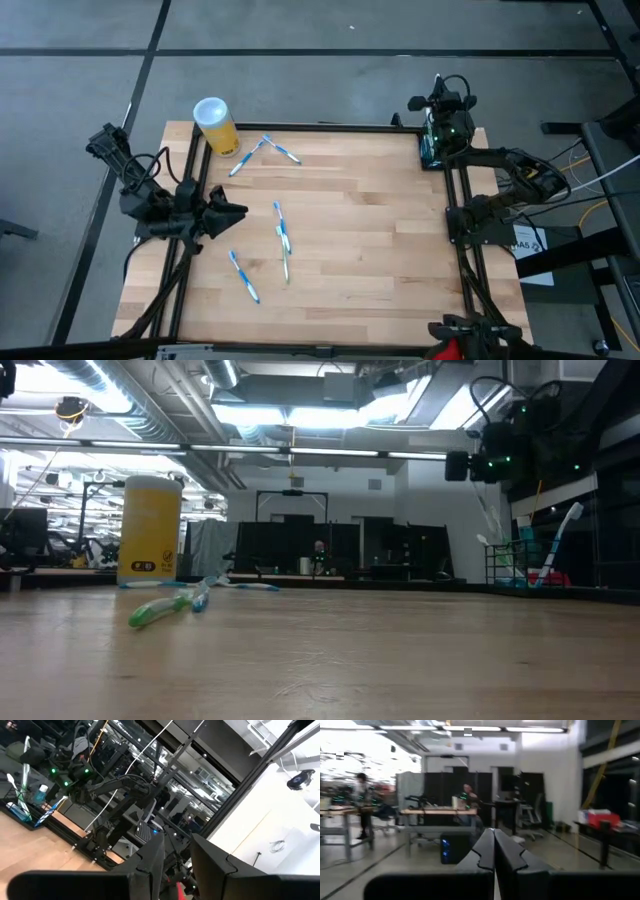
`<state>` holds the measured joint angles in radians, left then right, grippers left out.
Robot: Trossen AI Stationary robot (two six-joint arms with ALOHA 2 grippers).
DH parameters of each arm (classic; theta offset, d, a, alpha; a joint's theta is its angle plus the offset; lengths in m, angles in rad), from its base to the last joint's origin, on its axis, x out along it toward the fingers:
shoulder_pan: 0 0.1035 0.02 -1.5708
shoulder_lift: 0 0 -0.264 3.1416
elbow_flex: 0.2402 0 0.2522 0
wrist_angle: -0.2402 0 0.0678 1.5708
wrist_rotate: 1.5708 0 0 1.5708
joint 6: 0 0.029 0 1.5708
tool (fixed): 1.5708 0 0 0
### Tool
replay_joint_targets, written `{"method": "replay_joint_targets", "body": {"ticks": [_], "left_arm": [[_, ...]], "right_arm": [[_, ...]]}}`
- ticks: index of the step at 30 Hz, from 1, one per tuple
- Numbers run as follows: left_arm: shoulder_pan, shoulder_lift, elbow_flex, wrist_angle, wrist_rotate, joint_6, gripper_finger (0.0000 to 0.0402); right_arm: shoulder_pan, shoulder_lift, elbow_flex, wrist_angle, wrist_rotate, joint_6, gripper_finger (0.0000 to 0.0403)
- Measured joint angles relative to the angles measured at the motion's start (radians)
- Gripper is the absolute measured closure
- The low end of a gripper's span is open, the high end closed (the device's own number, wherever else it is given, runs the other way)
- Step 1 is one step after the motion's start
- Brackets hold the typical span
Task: Pick & Place toothbrushing station
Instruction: Put the green toothbrush into the mesh organizer
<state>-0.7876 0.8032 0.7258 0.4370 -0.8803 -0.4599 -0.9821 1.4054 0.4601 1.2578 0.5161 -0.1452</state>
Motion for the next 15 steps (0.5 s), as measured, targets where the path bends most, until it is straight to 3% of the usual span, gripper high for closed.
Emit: {"method": "replay_joint_targets", "body": {"ticks": [15], "left_arm": [[0.0,0.0,0.0,0.0,0.031,-0.029,0.0311]], "right_arm": [[0.0,0.0,-0.006,-0.003,0.018,-0.039,0.0403]]}}
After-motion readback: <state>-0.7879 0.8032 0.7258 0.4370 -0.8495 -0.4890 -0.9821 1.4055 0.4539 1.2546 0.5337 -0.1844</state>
